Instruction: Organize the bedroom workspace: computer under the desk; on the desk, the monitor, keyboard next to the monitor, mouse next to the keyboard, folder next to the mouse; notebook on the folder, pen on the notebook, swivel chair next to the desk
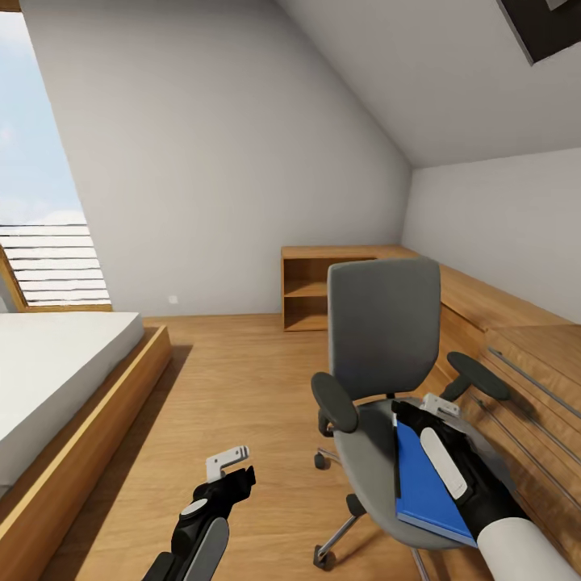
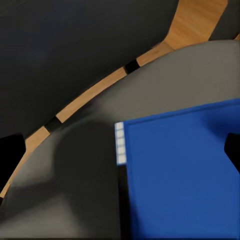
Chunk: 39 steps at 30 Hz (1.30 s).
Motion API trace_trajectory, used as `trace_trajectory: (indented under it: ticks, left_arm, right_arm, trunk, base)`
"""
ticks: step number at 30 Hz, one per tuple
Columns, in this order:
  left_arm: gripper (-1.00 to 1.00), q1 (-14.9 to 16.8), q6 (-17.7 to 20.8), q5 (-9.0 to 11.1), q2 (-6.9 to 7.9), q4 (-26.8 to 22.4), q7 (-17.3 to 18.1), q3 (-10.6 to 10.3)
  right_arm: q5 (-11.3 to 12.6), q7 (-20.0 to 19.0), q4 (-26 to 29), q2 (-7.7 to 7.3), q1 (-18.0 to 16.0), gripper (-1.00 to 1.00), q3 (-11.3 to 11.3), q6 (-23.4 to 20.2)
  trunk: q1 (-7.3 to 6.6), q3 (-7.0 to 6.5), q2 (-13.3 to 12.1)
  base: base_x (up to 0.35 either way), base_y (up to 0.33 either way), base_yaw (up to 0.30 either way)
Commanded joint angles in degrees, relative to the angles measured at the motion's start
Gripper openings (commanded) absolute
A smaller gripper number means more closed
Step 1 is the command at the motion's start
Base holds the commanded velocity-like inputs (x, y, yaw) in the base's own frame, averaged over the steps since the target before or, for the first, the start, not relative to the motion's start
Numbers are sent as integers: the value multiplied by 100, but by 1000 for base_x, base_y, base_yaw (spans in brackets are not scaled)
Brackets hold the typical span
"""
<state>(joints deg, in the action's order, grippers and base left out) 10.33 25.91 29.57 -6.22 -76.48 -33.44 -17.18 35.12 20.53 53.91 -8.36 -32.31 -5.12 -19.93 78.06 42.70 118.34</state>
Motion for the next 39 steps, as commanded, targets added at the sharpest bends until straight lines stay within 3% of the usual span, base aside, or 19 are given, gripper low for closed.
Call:
trace_trajectory:
  ticks: [1,10,21,30,39]
  left_arm:
    - [100,4,10,48,1,-8,-49,-7]
    - [100,4,10,48,0,-8,-49,-12]
    - [100,4,17,84,-2,-277,-25,-22]
    - [100,4,19,99,-2,-356,-23,-30]
    - [100,4,19,101,-2,-359,-23,-31]
  right_arm:
    - [48,54,-5,-8,-4,100,-41,-11]
    - [42,84,-66,-6,-8,100,-67,-30]
    - [30,419,-575,-1,-45,100,-76,-41]
    - [14,506,-608,46,-48,100,-91,-46]
    - [13,578,-610,53,-48,100,-94,-46]
  trunk:
    - [-1,6,3]
    - [-1,6,3]
    - [-1,6,3]
    - [197,168,364]
    - [197,168,364]
  base:
    - [6,0,0]
    - [131,0,0]
    - [19,0,0]
    - [0,0,0]
    - [0,0,0]
